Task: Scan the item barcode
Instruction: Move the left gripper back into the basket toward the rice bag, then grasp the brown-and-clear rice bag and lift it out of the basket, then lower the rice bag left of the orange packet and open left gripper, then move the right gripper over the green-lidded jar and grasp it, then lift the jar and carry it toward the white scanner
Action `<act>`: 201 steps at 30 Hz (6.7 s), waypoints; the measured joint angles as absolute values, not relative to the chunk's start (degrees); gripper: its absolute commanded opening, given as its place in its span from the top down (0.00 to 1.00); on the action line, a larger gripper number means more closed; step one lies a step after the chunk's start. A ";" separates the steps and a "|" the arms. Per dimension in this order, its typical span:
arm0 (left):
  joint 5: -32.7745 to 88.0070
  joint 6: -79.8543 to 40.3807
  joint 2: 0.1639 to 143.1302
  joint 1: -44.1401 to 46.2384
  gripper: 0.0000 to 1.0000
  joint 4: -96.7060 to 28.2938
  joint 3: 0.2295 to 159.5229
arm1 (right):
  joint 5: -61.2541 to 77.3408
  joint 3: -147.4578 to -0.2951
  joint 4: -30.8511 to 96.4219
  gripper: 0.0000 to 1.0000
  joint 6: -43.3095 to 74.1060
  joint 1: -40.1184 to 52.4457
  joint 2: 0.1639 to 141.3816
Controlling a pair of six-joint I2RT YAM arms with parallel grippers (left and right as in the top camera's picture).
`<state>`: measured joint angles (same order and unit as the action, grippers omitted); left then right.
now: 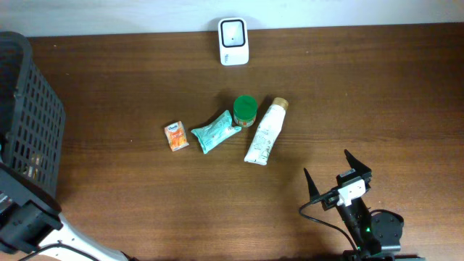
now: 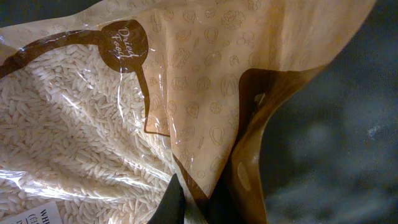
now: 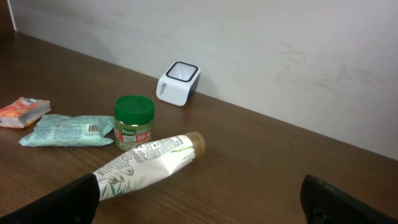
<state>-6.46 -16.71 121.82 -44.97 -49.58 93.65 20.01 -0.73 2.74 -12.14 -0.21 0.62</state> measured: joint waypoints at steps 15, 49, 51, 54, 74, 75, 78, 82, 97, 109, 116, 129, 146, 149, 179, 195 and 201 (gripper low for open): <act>-5.72 -16.75 122.48 -44.97 1.00 -62.85 102.02 | 20.03 -0.73 2.74 0.02 -12.16 -0.21 0.62; 9.37 -19.51 84.55 -3.03 1.00 -72.03 111.24 | 20.23 -0.73 2.74 0.02 -12.16 -0.21 0.62; 7.97 -18.92 87.37 0.12 1.00 -72.07 108.73 | 20.23 -0.73 2.74 0.02 -12.16 -0.21 0.62; 4.71 -15.38 92.12 4.36 1.00 -71.99 105.43 | 20.23 -0.73 2.74 0.02 -12.16 -0.21 0.62; -4.12 12.40 105.47 8.56 1.00 -57.43 80.27 | 20.23 -0.73 2.74 0.02 -12.19 -0.21 0.62; -4.12 11.66 105.47 8.49 1.00 -55.99 79.55 | 20.21 -0.73 2.74 0.02 -12.12 -0.21 0.62; -4.10 4.16 105.47 7.86 1.00 -52.97 78.24 | 20.23 -0.73 2.74 0.02 -12.16 -0.23 0.62; -4.29 -16.86 105.47 6.26 1.00 -51.77 77.73 | 20.21 -0.73 2.74 0.02 -12.19 -0.21 0.62; -8.58 -82.35 105.47 6.61 0.79 -50.46 74.96 | 20.23 -0.73 2.74 0.02 -12.16 -0.21 0.62; -16.49 -71.59 105.47 6.61 0.01 -47.46 75.64 | 20.23 -0.73 2.74 0.02 -12.16 -0.21 0.62; -11.29 -50.94 103.55 6.61 0.01 -50.59 81.97 | 20.23 -0.73 2.74 0.02 -12.14 -0.21 0.62; 6.24 -25.17 94.61 8.43 0.01 -57.39 84.36 | 21.85 -0.67 -0.49 0.02 -12.69 -0.21 0.62; 3.81 -23.51 94.61 3.22 0.01 -54.19 84.36 | 35.70 -21.52 7.73 0.02 4.97 -0.21 20.40; 3.55 -23.51 94.61 2.70 0.01 -54.11 84.36 | 37.76 -36.05 18.13 0.02 4.71 -0.21 34.44; -2.24 -22.13 94.61 2.24 0.01 -54.00 84.36 | 15.40 -111.11 61.73 0.02 -9.43 17.58 114.28; -7.99 -12.80 94.61 -3.07 0.01 -52.69 84.36 | 5.82 -111.46 58.78 0.02 -18.48 26.15 123.52; -8.01 -12.80 94.61 -3.07 0.01 -52.69 84.36 | 5.28 -111.46 57.87 0.08 -19.35 26.15 126.85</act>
